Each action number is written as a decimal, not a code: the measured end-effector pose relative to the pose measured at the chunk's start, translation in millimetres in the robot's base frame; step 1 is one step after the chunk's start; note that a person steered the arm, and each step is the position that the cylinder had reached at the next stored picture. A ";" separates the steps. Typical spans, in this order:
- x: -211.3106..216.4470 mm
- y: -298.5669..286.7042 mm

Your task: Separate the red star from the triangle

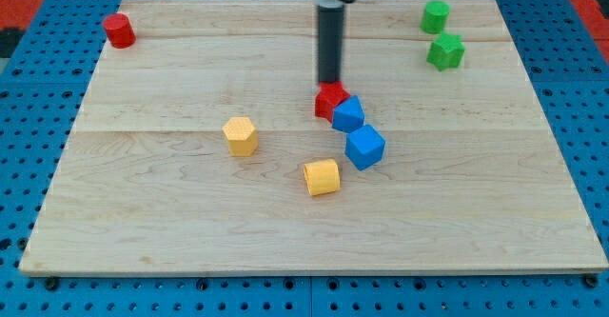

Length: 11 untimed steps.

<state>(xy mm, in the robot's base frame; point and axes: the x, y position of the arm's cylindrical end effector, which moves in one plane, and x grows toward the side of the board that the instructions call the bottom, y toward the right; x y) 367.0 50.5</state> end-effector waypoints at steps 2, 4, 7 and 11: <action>30.9 -75.0; -1.8 45.2; -71.7 24.5; -24.8 15.4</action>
